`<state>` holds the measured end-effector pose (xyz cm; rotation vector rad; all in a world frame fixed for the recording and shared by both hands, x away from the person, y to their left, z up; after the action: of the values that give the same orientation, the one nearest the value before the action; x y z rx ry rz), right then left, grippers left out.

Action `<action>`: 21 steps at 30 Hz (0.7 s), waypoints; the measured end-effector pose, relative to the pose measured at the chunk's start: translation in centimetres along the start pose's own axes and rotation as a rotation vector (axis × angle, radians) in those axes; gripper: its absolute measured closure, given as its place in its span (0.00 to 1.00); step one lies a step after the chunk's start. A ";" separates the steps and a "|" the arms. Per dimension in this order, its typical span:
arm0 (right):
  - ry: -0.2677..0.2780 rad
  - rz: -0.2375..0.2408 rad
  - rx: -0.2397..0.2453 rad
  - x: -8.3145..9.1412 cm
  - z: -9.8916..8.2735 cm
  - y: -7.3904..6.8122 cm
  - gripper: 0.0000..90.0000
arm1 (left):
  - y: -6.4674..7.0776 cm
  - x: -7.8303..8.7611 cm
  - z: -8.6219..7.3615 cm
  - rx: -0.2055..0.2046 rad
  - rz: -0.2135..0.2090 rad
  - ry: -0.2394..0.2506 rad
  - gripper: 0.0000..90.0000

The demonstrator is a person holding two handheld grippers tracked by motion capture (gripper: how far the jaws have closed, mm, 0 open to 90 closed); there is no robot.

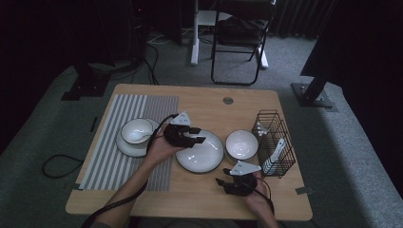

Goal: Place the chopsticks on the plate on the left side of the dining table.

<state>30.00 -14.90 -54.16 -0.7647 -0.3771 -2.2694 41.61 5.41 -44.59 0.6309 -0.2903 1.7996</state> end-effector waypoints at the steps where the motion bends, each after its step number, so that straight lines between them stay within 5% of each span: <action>1: -0.001 -0.001 0.000 0.0 0.0 0.0 0.54 | 0.0 -0.1 0.2 -0.004 -0.002 -0.002 0.62; 21: -0.055 -0.025 0.031 -1.2 -0.4 -0.1 0.37 | 0.6 -2.1 3.3 -0.060 -0.032 -0.002 0.62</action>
<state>30.42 -14.35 -55.24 -0.8120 -0.4496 -2.2640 42.39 1.84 -42.97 0.5920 -0.3319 1.7532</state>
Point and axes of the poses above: each handheld gripper's, and its own axes: x roughly backward along the jaws, z roughly out of its top, y roughly to its right, the point moved 4 cm from there along -x, roughly forward along the jaws, and after that the axes turned 7 degrees about -z, right-handed, at the moved point
